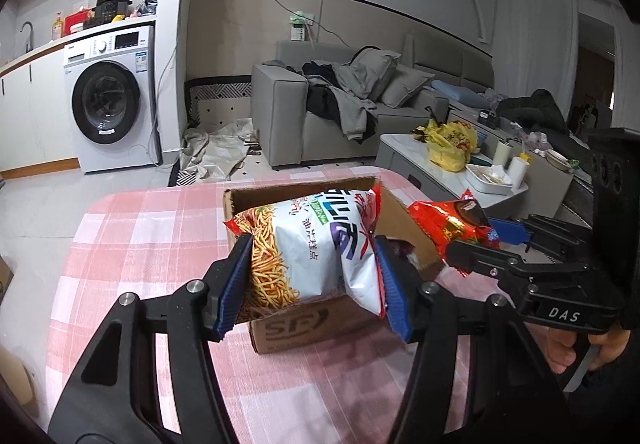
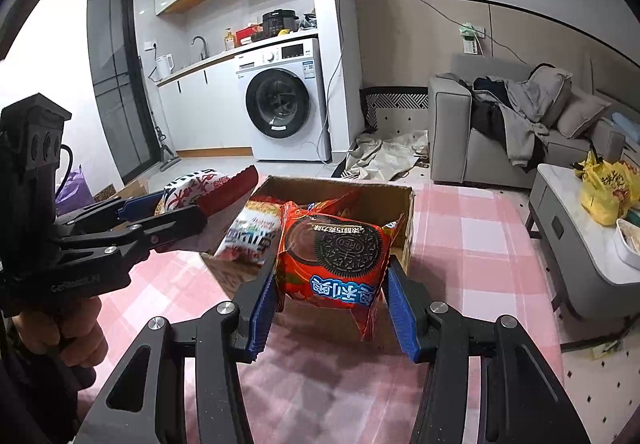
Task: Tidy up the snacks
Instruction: 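Lift both packs and carry them over the SF box with both tools, then open both tools to drop the noodle bag and cookie pack into the box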
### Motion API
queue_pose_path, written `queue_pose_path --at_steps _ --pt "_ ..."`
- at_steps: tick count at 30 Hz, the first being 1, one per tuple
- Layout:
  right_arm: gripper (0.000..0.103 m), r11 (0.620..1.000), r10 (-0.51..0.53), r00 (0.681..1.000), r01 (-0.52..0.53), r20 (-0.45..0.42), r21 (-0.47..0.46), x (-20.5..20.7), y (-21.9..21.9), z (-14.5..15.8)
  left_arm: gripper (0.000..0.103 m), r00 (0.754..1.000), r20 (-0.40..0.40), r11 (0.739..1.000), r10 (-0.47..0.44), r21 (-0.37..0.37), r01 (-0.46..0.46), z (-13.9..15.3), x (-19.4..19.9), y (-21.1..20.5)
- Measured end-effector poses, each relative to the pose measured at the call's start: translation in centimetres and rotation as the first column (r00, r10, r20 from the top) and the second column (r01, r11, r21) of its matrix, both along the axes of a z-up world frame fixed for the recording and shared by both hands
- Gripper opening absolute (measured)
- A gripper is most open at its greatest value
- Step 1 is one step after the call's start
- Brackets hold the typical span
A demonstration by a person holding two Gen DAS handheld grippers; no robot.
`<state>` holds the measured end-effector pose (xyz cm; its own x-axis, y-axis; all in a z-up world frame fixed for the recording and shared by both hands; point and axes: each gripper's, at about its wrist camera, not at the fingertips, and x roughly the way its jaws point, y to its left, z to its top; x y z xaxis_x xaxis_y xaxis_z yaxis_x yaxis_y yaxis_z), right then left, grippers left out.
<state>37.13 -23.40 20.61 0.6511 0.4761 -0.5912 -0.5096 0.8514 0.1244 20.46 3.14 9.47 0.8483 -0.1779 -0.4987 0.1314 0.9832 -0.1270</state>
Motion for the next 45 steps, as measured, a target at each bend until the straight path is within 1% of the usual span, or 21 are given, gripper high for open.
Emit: queue_pose_path --at_steps 4,11,16,18,21,23,28,31,34,38,39,42,43,44,45 --pt "0.051 1.000 -0.025 1.000 0.025 0.003 0.002 1.8 0.2 -0.2 0.056 1.000 -0.018 1.000 0.004 -0.016 -0.004 -0.2 2.5 0.4" --pt "0.051 0.998 -0.055 0.998 0.056 -0.020 0.038 4.6 0.2 -1.1 0.056 1.000 -0.022 1.000 0.012 -0.001 -0.012 -0.6 6.3 0.0" --pt "0.051 0.997 -0.063 0.998 0.064 -0.016 0.043 6.1 0.6 -1.9 0.056 1.000 -0.026 1.000 0.009 -0.007 -0.010 -1.0 8.7 -0.7" --pt "0.051 0.997 -0.070 0.997 0.070 -0.019 0.033 6.7 0.9 -2.2 0.056 0.999 -0.032 1.000 0.007 -0.007 -0.008 -1.2 9.6 -1.0" --pt "0.051 0.997 -0.058 0.998 0.060 -0.034 0.044 7.5 1.4 -2.9 0.056 0.999 -0.035 1.000 0.016 0.015 -0.016 -1.7 11.2 -1.4" --pt "0.051 0.998 -0.055 0.998 0.056 -0.031 0.023 8.1 2.0 -3.6 0.056 0.999 -0.039 1.000 0.013 0.015 -0.013 -2.0 12.1 -1.6" --pt "0.051 0.999 -0.040 0.998 0.041 -0.047 0.016 9.4 2.8 -4.7 0.056 0.999 -0.035 1.000 0.011 0.014 -0.011 -2.3 13.5 -2.0" --pt "0.051 0.999 -0.030 0.997 0.032 -0.075 0.016 10.0 3.3 -5.4 0.056 0.999 -0.036 1.000 0.008 0.008 -0.008 -2.5 14.3 -2.2" --pt "0.051 1.000 -0.018 0.997 0.018 -0.069 -0.005 9.9 3.6 -5.8 0.056 0.999 -0.037 1.000 -0.001 0.011 0.001 -2.7 14.8 -2.4" --pt "0.052 1.000 0.014 0.996 -0.015 -0.090 -0.005 9.9 4.1 -6.3 0.056 0.999 -0.043 1.000 -0.023 0.013 0.024 -2.9 15.4 -3.1" --pt "0.052 1.000 0.018 0.997 -0.019 -0.081 -0.010 9.7 4.2 -6.3 0.056 0.999 -0.043 1.000 -0.027 0.016 0.027 -2.9 15.5 -3.3" --pt "0.052 0.998 0.064 0.993 -0.065 -0.101 -0.007 9.6 4.6 -6.6 0.056 0.998 -0.046 0.999 -0.036 0.024 0.038 -3.1 15.8 -3.7" --pt "0.053 0.997 0.070 0.993 -0.072 -0.097 -0.019 9.5 4.7 -6.6 0.056 0.998 -0.046 0.999 -0.039 0.025 0.041 -3.2 15.8 -3.8" --pt "0.054 0.997 0.070 0.995 -0.072 -0.076 -0.033 9.2 4.7 -6.5 0.056 0.998 -0.046 0.999 -0.043 0.029 0.044 -3.3 15.9 -4.0" --pt "0.059 0.997 0.066 0.996 -0.068 -0.058 -0.045 9.0 4.6 -6.4 0.056 0.998 -0.046 0.998 -0.049 0.037 0.051 -3.4 16.0 -4.2"
